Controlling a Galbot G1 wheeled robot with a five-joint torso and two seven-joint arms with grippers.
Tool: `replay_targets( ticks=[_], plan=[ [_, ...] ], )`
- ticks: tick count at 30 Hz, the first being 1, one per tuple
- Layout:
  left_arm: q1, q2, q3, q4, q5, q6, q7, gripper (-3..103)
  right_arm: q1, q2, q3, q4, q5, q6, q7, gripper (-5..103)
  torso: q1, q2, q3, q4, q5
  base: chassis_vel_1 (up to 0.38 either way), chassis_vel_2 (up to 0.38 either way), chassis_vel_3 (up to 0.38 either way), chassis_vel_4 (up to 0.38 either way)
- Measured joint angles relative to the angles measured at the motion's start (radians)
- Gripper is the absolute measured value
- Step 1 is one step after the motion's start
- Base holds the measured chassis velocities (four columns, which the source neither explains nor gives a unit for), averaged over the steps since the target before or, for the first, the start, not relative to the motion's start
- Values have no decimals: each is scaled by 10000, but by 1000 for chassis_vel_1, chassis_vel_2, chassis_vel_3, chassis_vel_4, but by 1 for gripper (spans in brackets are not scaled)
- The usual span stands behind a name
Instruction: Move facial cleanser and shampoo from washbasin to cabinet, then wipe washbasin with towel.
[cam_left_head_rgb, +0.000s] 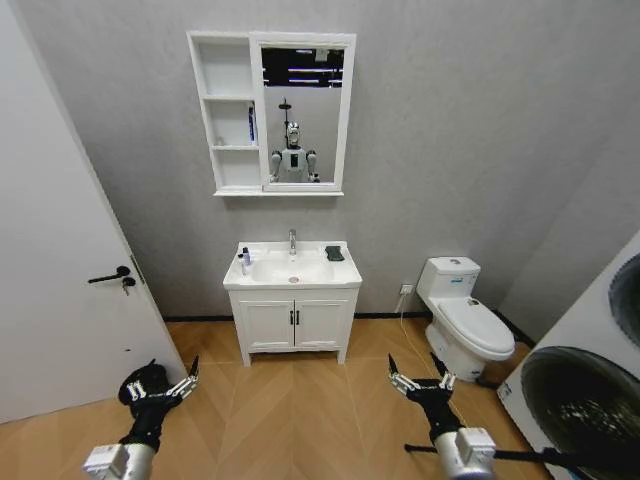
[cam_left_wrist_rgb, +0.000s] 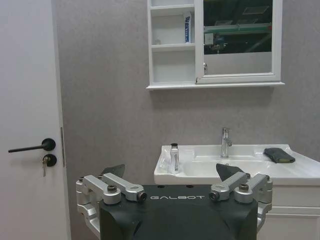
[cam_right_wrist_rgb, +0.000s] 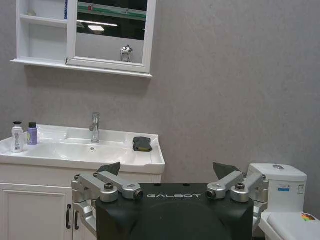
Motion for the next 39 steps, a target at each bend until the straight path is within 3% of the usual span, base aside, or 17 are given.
replay_targets(
  ticks=[8, 16, 28, 39],
  plan=[
    [89, 108, -58, -32, -427, 6, 549, 100, -227, 9, 126, 125, -2, -32, -5, 100, 0, 0, 0, 0, 0, 0, 0, 0, 0],
    [412, 210, -57, -374, -1271, 873, 608, 100, -279, -1, 160, 127, -26, 35, -1, 100, 0, 0, 0, 0, 1, 0, 0, 0, 0],
    [356, 168, -78, -340, -882, 626, 633, 100, -106, -136, 203, 120, 3, 17, -87, 100, 0, 1, 0, 1, 0, 0, 0, 0, 0],
    [423, 14, 98, -313, -487, 538, 682, 100, -91, -202, 358, -66, 193, 301, -682, 100, -3, 4, -2, 0, 0, -10, 6, 8, -10]
  ],
)
